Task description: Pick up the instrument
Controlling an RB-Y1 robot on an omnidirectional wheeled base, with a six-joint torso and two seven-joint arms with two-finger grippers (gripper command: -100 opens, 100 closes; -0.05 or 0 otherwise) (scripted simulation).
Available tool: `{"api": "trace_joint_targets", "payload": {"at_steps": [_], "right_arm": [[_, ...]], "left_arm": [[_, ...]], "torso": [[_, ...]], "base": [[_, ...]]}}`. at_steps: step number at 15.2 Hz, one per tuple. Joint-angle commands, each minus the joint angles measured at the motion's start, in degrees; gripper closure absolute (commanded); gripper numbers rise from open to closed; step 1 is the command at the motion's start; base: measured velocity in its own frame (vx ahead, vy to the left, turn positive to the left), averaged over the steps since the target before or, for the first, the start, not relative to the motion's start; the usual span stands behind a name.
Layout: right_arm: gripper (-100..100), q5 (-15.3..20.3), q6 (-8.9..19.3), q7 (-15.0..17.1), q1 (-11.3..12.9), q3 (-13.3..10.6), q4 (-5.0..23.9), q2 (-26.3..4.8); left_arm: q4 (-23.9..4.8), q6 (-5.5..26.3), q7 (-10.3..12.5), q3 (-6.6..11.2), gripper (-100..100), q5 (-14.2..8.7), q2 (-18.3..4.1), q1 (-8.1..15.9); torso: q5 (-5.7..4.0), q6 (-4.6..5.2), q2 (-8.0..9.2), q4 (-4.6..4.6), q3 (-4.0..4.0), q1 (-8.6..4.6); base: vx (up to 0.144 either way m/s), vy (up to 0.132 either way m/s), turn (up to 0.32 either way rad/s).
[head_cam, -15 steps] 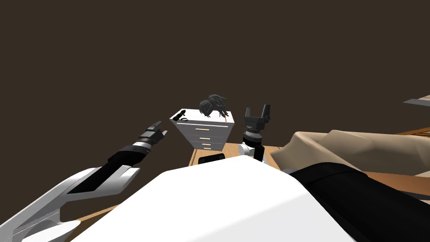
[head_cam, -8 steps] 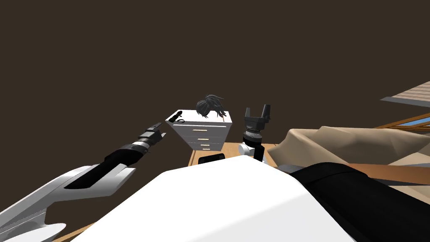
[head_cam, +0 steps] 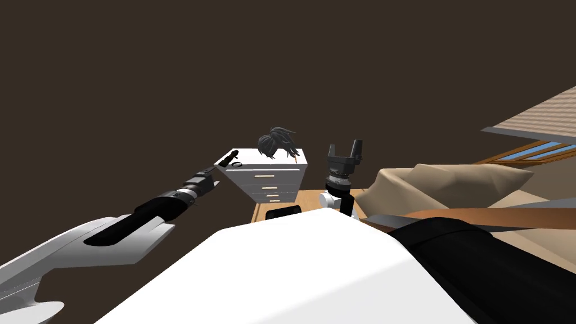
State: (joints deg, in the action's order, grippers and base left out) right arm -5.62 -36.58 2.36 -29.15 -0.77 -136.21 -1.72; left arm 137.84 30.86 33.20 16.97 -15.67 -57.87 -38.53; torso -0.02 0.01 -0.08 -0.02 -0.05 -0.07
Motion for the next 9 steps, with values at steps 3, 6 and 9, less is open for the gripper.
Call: {"api": "trace_joint_targets", "payload": {"at_steps": [3, 6, 9], "right_arm": [[0, 0.0, 0.0, 0.0, 0.0, 0.0, 0.0, 0.0], [0, 0.0, 0.0, 0.0, 0.0, 0.0, 0.0, 0.0], [0, 0.0, 0.0, 0.0, 0.0, 0.0, 0.0, 0.0]], "left_arm": [[0.5, 4.7, 2.0, 0.84, -100, -1.3, -2.7, -0.5], [0.8, 7.5, 3.4, 1.38, -100, -2.2, -4.6, -0.8], [1.2, 10.1, 4.6, 1.90, -100, -3.0, -6.3, -1.1]], "torso": [[0.00, 0.00, 0.01, 0.00, 0.01, 0.00], [0.00, 0.01, 0.01, 0.00, 0.01, 0.00], [0.00, 0.00, -0.01, 0.00, -0.01, 0.01]], "base": [[0.017, -0.010, -0.083], [0.015, -0.009, -0.083], [0.021, -0.008, -0.101]]}}
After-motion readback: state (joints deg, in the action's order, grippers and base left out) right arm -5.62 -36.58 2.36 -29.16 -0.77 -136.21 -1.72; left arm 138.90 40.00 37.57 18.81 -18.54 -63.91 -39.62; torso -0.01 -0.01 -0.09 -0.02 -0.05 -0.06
